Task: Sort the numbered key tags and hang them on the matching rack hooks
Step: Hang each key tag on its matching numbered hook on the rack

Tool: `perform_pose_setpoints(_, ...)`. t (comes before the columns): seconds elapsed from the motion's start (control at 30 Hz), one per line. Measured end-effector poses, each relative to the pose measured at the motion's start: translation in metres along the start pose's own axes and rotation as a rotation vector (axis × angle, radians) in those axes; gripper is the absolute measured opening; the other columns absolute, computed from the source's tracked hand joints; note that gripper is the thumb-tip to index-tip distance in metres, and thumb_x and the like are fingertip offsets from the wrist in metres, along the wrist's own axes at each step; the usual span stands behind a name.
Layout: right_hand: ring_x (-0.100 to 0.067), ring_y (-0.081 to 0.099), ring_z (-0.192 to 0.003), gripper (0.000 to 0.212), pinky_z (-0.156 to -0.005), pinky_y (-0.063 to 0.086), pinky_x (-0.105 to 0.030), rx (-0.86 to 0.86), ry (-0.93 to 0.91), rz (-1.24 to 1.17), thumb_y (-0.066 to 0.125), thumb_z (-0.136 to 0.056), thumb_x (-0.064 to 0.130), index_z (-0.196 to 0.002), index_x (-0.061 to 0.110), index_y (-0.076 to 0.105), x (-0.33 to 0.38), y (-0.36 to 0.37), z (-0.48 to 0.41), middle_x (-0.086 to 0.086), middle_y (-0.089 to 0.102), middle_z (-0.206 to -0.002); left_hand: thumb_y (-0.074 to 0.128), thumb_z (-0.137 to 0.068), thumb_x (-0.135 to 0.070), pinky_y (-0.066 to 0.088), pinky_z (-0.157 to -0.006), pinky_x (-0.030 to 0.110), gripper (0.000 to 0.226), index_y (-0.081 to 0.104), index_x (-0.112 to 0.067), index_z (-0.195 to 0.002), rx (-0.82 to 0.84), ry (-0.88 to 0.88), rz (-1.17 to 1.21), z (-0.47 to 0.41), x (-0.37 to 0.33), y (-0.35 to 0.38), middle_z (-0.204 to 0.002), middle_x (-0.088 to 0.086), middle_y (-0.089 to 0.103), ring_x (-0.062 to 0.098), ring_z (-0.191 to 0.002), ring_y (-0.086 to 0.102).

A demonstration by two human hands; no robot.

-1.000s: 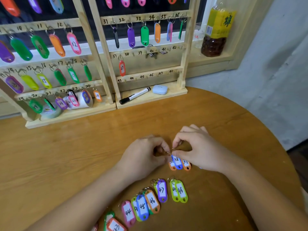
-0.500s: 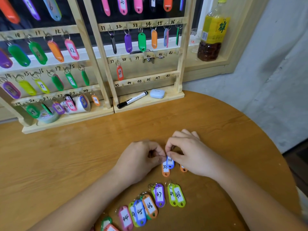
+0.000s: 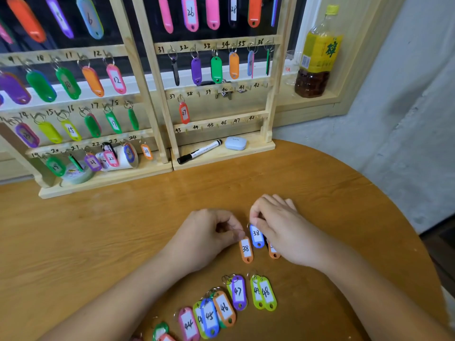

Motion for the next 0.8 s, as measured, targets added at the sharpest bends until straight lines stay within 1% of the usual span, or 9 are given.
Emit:
perform_pose_setpoints(0.13, -0.003, 0.043, -0.102, 0.014, -0.094, 0.035, -0.032, -0.061, -0.017, -0.057, 0.048, -0.111, 0.024, -0.099, 0.032, 0.049, 0.008, -0.017, -0.016, 0.021, 0.047, -0.098, 0.078, -0.095, -0.039, 0.051, -0.078, 0.019, 0.007, 0.081, -0.036, -0.089, -0.1, 0.011, -0.023, -0.002, -0.003, -0.032, -0.085, -0.019, 0.076, 0.007, -0.086, 0.068)
perform_pose_setpoints(0.23, 0.001, 0.044, -0.104, 0.013, -0.091, 0.031, -0.026, -0.12, -0.046, -0.108, 0.047, -0.111, 0.025, -0.1, 0.031, 0.05, 0.019, -0.033, -0.037, 0.023, 0.048, -0.098, 0.079, -0.094, -0.033, 0.051, -0.077, 0.018, 0.009, 0.08, -0.037, -0.087, -0.189, 0.017, -0.068, -0.011, -0.006, -0.064, -0.084, -0.024, 0.075, 0.004, -0.084, 0.068)
perform_pose_setpoints(0.3, 0.0, 0.045, -0.102, 0.012, -0.092, 0.029, -0.022, -0.19, -0.041, -0.161, 0.047, -0.111, 0.026, -0.1, 0.032, 0.05, 0.024, -0.047, -0.055, 0.022, 0.05, -0.1, 0.08, -0.093, -0.031, 0.051, -0.075, 0.019, 0.01, 0.081, -0.036, -0.084, -0.245, 0.01, -0.079, -0.021, -0.006, -0.087, -0.081, -0.022, 0.075, 0.005, -0.081, 0.067)
perform_pose_setpoints(0.43, -0.015, 0.051, -0.106, 0.012, -0.085, 0.036, -0.029, -0.336, 0.008, -0.263, 0.048, -0.111, 0.021, -0.102, 0.027, 0.054, 0.027, -0.077, -0.1, 0.017, 0.054, -0.103, 0.082, -0.092, -0.032, 0.041, -0.059, 0.015, 0.008, 0.082, -0.032, -0.084, -0.416, -0.005, -0.101, -0.044, -0.01, -0.141, -0.072, -0.01, 0.074, 0.007, -0.066, 0.062)
perform_pose_setpoints(0.53, -0.015, 0.054, -0.097, 0.011, -0.072, 0.036, -0.024, -0.396, 0.013, -0.293, 0.046, -0.112, 0.021, -0.104, 0.023, 0.053, 0.033, -0.097, -0.133, 0.016, 0.056, -0.097, 0.08, -0.094, -0.031, 0.04, -0.051, 0.018, 0.01, 0.082, -0.028, -0.085, -0.522, -0.02, -0.085, -0.062, -0.012, -0.174, -0.069, -0.005, 0.074, 0.006, -0.053, 0.056)
perform_pose_setpoints(0.57, -0.015, 0.055, -0.092, 0.01, -0.067, 0.034, -0.024, -0.418, 0.014, -0.296, 0.046, -0.112, 0.021, -0.105, 0.023, 0.052, 0.034, -0.104, -0.143, 0.015, 0.055, -0.093, 0.079, -0.094, -0.03, 0.042, -0.052, 0.018, 0.011, 0.083, -0.026, -0.084, -0.554, -0.019, -0.097, -0.068, -0.014, -0.185, -0.068, -0.006, 0.074, 0.004, -0.053, 0.057)
perform_pose_setpoints(0.63, -0.015, 0.053, -0.081, 0.009, -0.063, 0.031, -0.03, -0.45, 0.013, -0.28, 0.044, -0.112, 0.02, -0.107, 0.02, 0.051, 0.037, -0.115, -0.161, 0.014, 0.053, -0.086, 0.079, -0.093, -0.031, 0.052, -0.062, 0.022, 0.01, 0.083, -0.026, -0.085, -0.6, -0.011, -0.131, -0.078, -0.017, -0.202, -0.071, -0.008, 0.076, 0.003, -0.063, 0.066)
perform_pose_setpoints(0.7, -0.015, 0.053, -0.076, 0.01, -0.061, 0.033, -0.033, -0.459, 0.018, -0.262, 0.042, -0.113, 0.02, -0.106, 0.018, 0.05, 0.04, -0.122, -0.177, 0.011, 0.053, -0.083, 0.077, -0.094, -0.031, 0.058, -0.07, 0.024, 0.01, 0.083, -0.028, -0.087, -0.611, -0.007, -0.127, -0.087, -0.019, -0.215, -0.075, -0.01, 0.078, 0.003, -0.072, 0.072)
perform_pose_setpoints(0.8, -0.019, 0.056, -0.078, 0.01, -0.063, 0.036, -0.036, -0.488, 0.034, -0.25, 0.041, -0.111, 0.017, -0.105, 0.018, 0.049, 0.041, -0.129, -0.197, 0.003, 0.058, -0.086, 0.076, -0.096, -0.033, 0.052, -0.067, 0.014, 0.011, 0.082, -0.029, -0.088, -0.627, -0.008, -0.149, -0.094, -0.021, -0.226, -0.075, -0.011, 0.078, 0.001, -0.075, 0.071)
Point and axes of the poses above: each hand's wrist, its own z-axis away from the middle knuckle, its own y-axis out of the palm, x = y × z, the point moved 9 cm from there along -z, towards the middle knuckle
